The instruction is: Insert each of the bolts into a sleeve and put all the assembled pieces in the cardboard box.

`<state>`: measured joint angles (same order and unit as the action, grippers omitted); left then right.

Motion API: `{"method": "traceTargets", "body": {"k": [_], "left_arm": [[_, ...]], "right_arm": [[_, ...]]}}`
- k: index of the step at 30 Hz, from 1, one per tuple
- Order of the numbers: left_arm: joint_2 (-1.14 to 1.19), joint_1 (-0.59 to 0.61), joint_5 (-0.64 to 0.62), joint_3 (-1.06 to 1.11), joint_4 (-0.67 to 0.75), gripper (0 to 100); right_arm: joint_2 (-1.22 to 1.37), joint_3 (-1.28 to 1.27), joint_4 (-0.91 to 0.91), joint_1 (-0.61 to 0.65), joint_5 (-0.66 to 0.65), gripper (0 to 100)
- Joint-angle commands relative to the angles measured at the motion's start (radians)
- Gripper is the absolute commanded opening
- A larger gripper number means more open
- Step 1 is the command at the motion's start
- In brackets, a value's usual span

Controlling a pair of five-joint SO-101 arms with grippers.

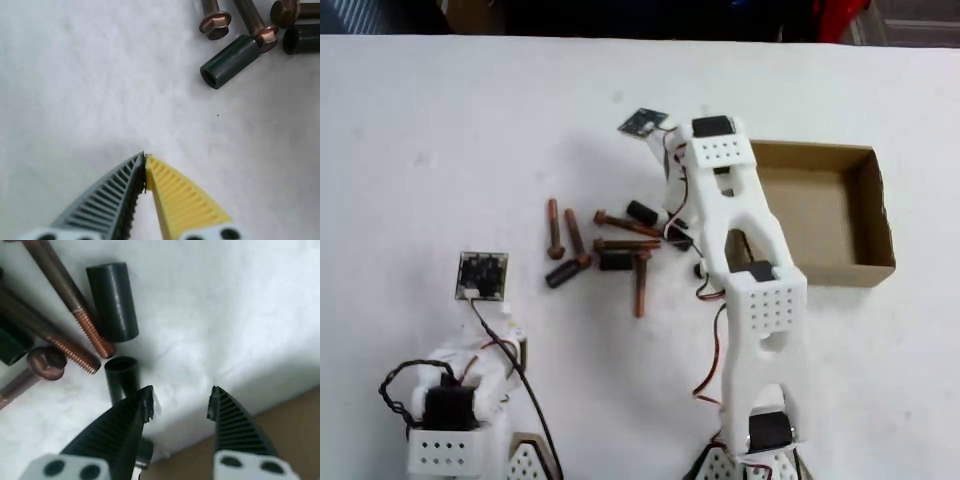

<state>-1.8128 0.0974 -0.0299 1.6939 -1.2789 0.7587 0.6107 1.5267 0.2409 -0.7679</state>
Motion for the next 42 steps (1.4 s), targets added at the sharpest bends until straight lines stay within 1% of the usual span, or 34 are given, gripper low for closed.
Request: {"method": "traceTargets", "body": {"k": [1, 9, 22, 32, 36, 38, 42], "left_arm": [[-0.007, -0.007, 0.009, -0.002, -0.006, 2], [-0.007, -0.007, 0.009, -0.002, -0.006, 2], [-0.007, -0.007, 0.009, -0.002, -0.006, 2], [-0.007, -0.007, 0.009, -0.002, -0.006, 2], [-0.007, -0.007, 0.009, -0.002, -0.006, 2], [-0.007, -0.007, 0.009, -0.002, -0.006, 2], [-0.007, -0.007, 0.009, -0.002, -0.006, 2]], "right_arm": [[-0.105, 0.020, 0.033, 0.024, -0.003, 17.0], [-0.171, 0.012, 0.140, 0.064, -0.009, 17.0], [0.015, 0.018, 0.136, 0.067, -0.009, 17.0], [0.065, 0.020, -0.004, 0.048, -0.009, 16.9], [0.065, 0.020, -0.019, 0.056, -0.011, 16.8], [0.065, 0.020, -0.019, 0.056, -0.015, 14.2], [0.067, 0.014, -0.018, 0.047, -0.110, 2.2]]}}
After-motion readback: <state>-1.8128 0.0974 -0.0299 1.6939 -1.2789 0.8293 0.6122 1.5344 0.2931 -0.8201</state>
